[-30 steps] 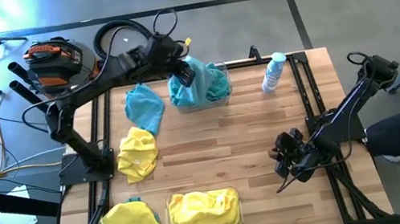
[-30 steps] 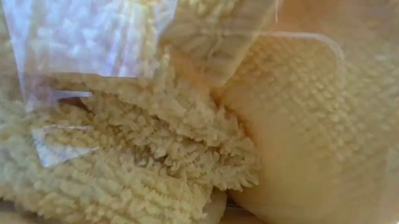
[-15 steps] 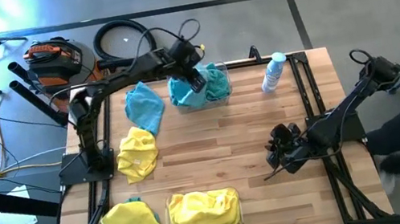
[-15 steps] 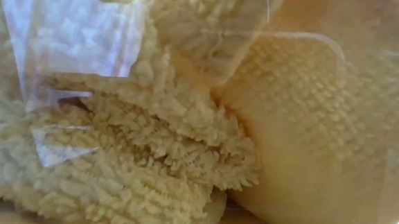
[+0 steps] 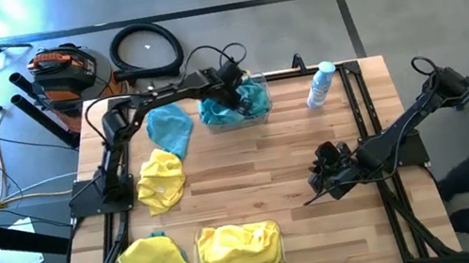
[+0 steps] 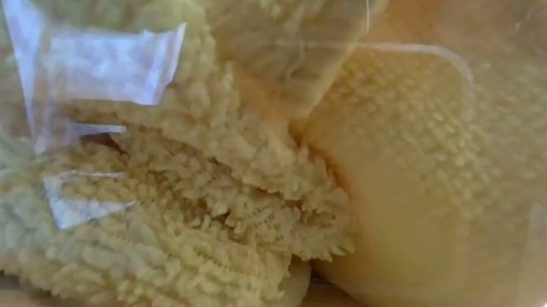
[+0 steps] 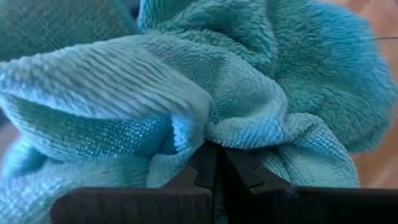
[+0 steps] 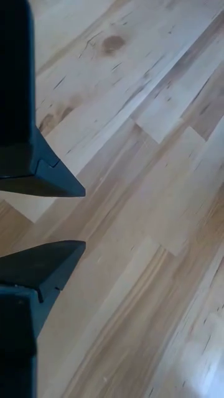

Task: Sort microfiber towel by color & place in baskets
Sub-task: Put the blue microfiber towel into the top transparent bin

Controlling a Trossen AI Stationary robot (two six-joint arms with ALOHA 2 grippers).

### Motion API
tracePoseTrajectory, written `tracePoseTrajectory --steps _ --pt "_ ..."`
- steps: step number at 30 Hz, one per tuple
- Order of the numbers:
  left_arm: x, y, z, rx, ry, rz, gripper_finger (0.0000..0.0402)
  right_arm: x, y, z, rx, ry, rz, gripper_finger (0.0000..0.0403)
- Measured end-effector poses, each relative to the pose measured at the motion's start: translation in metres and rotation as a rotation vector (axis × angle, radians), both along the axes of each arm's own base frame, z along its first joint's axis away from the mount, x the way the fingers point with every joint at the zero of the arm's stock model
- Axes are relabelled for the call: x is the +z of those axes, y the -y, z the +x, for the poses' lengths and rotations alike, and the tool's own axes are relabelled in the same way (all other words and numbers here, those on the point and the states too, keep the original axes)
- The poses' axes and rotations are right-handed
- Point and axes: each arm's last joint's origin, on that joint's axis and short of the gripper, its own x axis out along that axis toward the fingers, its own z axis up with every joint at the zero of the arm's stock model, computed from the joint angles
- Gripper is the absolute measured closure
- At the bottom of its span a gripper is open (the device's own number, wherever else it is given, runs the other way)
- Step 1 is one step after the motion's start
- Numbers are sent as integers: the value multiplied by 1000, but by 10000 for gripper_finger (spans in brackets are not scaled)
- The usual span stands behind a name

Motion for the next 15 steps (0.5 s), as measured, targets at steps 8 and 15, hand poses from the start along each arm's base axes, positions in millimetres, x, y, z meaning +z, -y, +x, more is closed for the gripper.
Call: tracePoseTrajectory --steps 8,15 --pt "-7 -4 3 88 20 -13 342 0 0 0 -14 10 12 285" --pt "-5 -7 5 213 70 -20 273 0 0 0 -14 10 12 285"
